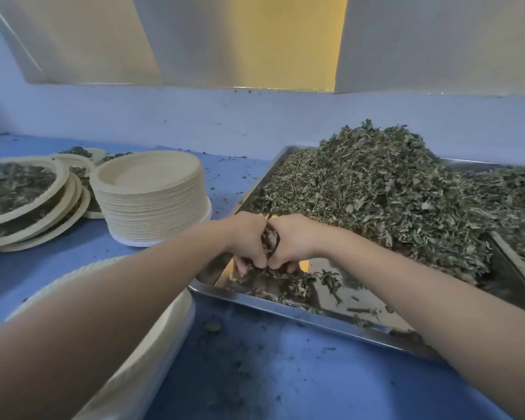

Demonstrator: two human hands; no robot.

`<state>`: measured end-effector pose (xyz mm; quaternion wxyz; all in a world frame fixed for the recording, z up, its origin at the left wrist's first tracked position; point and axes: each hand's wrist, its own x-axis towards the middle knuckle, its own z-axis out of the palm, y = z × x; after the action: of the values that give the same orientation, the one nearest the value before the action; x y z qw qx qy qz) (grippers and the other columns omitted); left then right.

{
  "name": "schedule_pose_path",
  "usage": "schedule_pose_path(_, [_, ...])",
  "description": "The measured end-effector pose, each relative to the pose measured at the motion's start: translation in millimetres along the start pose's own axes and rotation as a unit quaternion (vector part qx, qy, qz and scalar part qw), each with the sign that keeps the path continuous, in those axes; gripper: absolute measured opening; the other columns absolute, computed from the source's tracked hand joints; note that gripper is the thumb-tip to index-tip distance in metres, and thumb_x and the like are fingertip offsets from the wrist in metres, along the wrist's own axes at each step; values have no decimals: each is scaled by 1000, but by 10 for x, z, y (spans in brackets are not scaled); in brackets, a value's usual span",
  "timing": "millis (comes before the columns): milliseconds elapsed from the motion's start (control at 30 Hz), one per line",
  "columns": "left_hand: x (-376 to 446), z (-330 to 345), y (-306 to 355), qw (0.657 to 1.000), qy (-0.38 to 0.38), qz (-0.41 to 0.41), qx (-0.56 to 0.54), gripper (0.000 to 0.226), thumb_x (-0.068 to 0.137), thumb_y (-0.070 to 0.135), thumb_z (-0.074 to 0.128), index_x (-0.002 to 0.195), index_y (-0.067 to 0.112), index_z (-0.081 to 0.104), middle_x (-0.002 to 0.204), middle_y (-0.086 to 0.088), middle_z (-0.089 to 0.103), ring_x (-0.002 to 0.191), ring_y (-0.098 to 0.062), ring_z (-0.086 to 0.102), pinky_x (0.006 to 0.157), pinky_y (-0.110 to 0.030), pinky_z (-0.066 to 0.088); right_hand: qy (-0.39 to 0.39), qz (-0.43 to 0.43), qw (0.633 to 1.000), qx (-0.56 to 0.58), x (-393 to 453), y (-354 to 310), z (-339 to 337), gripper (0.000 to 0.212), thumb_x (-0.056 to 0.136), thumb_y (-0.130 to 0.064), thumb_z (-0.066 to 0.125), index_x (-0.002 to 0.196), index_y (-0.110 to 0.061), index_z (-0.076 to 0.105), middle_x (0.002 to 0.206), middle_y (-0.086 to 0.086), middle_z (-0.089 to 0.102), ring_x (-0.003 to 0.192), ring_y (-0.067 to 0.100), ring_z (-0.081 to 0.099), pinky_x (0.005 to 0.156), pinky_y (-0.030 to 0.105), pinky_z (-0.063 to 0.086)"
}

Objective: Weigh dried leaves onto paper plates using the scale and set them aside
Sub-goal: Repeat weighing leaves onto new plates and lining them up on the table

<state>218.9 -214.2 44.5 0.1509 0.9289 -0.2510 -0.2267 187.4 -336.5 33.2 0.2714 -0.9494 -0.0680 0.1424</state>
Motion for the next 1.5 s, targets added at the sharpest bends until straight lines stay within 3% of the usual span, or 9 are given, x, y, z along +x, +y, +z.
schedule_pose_path(133, [-121, -50, -12, 997, 58, 32, -25, 25, 75, 1, 69, 98, 0, 62, 84, -16, 71, 41, -6, 62, 52, -21, 54, 42, -11, 999, 15, -127, -124, -69, 40, 75, 0, 70, 110, -11, 53, 95, 15, 69, 52, 12, 65, 53, 26, 58])
schedule_pose_path(267, [-426, -317, 34, 994, 91, 50, -17, 13, 76, 3, 66, 88, 6, 66, 72, -7, 72, 44, -3, 61, 67, -24, 56, 72, -42, 996, 14, -320, -455, -258, 25, 73, 0, 69, 86, -18, 58, 81, 10, 70, 59, 16, 67, 59, 29, 59])
schedule_pose_path(467, [-1177, -680, -168, 992, 123, 31, 7, 8, 75, 5, 64, 74, 12, 62, 45, 8, 62, 45, -1, 60, 49, -10, 45, 81, -89, 993, 7, -493, -1165, -240, 11, 73, -1, 69, 83, -6, 66, 62, 2, 65, 52, 13, 61, 55, 24, 52])
schedule_pose_path(600, [-1643, -703, -542, 991, 136, -4, -4, 11, 76, 7, 64, 86, 6, 66, 61, -2, 70, 55, -8, 66, 71, -23, 54, 53, -124, 990, 37, -477, -1617, 24, 12, 74, 1, 67, 75, -10, 64, 50, -5, 61, 46, 8, 59, 47, 18, 47])
schedule_pose_path(700, [-1892, -571, -801, 990, 113, -13, -83, 24, 77, -1, 66, 101, 0, 63, 81, -13, 70, 62, -17, 69, 70, -26, 58, -14, -121, 992, 46, -451, -1799, 278, 31, 77, 2, 69, 106, -5, 64, 75, 6, 65, 60, 18, 62, 61, 31, 58])
schedule_pose_path(900, [-2162, -535, -1159, 986, 81, -24, -141, 86, 72, 11, 80, 143, 24, 33, 132, -3, 45, 88, -18, 69, 68, -26, 59, -99, -61, 992, -57, -547, -1838, 326, 67, 73, -35, 80, 131, -38, 48, 117, -5, 53, 58, -1, 67, 49, 16, 50])
schedule_pose_path(1167, [-2250, -569, -1338, 980, 160, 15, -114, 47, 79, 20, 74, 122, 23, 55, 102, 4, 65, 60, 1, 65, 49, -14, 48, -2, -111, 994, 22, -539, -1768, 257, 38, 85, -32, 70, 120, -24, 62, 106, -2, 65, 80, 15, 71, 71, 31, 60])
schedule_pose_path(1367, [-2191, -469, -1338, 971, 199, 32, -127, 39, 80, 8, 70, 116, 19, 61, 105, -1, 63, 48, 4, 59, 49, -11, 47, 7, -115, 993, 20, -585, -1810, 366, 28, 88, -29, 67, 115, -24, 63, 89, -7, 64, 55, -1, 65, 43, 13, 47])
schedule_pose_path(1500, [-2176, -415, -1310, 970, 208, 41, -122, 42, 76, 3, 71, 112, 24, 64, 109, 1, 62, 57, -3, 56, 54, -11, 49, 18, -130, 991, 22, -577, -1840, 423, 26, 88, -27, 67, 113, -23, 64, 86, -10, 66, 60, -1, 66, 46, 14, 49])
